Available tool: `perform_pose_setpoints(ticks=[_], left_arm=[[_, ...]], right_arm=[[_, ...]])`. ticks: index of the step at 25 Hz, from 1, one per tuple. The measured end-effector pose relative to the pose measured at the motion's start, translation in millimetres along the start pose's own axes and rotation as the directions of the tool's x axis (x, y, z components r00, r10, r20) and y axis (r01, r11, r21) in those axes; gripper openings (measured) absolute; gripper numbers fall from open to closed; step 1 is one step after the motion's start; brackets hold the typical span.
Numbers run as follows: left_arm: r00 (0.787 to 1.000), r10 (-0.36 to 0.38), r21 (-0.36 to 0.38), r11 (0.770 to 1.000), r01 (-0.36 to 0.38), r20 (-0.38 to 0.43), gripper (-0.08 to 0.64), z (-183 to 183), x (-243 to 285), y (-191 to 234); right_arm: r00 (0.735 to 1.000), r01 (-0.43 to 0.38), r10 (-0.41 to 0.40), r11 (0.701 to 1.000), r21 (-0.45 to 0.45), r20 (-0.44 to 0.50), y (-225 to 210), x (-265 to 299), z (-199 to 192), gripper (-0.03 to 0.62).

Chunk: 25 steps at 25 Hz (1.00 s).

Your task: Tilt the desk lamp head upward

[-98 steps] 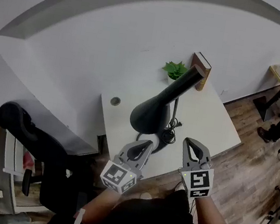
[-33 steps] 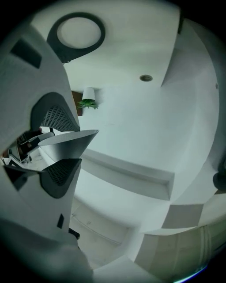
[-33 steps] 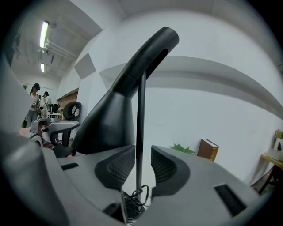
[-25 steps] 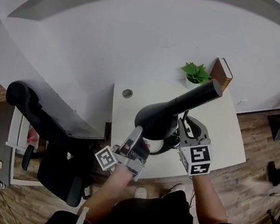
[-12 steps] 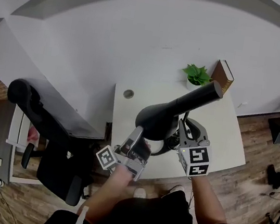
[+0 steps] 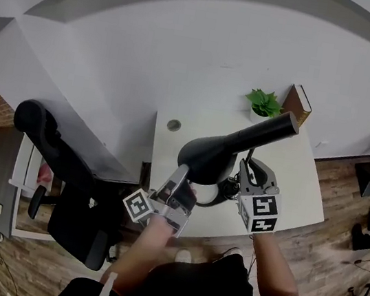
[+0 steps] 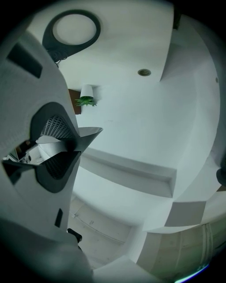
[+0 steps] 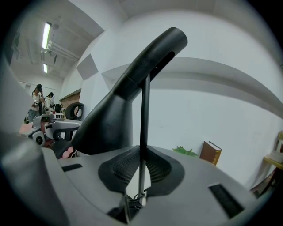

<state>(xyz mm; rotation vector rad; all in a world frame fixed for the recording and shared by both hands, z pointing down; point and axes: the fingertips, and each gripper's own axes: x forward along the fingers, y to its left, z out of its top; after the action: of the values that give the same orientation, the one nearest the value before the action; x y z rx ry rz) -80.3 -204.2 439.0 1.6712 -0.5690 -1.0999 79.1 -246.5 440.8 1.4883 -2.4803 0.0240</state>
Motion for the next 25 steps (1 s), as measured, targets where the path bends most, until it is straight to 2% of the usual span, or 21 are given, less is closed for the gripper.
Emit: perform_pose_setpoints(ticks=[6,15,22,25], left_arm=[[1.000,0.018,0.105,0.994,-0.019,0.016,0.069,14,-1,-22],[0.998,-0.039,0.255,0.967,0.027,0.042,0.049,38,4,-65],[0.996,-0.064,0.388,0.921,0.039,0.054,0.043,50,10,-98],[0.996,-0.069,0.451,0.891,0.040,0.048,0.043,54,14,-112]], right_arm=[[1.000,0.014,-0.014,1.000,0.003,0.009,0,-1,1,0.032],[1.000,0.024,-0.024,1.000,0.015,0.007,0,-1,1,0.032],[0.999,0.031,-0.031,0.999,0.019,0.014,1,-1,3,0.032],[0.999,0.034,-0.034,0.999,0.015,0.008,1,-1,1,0.032]])
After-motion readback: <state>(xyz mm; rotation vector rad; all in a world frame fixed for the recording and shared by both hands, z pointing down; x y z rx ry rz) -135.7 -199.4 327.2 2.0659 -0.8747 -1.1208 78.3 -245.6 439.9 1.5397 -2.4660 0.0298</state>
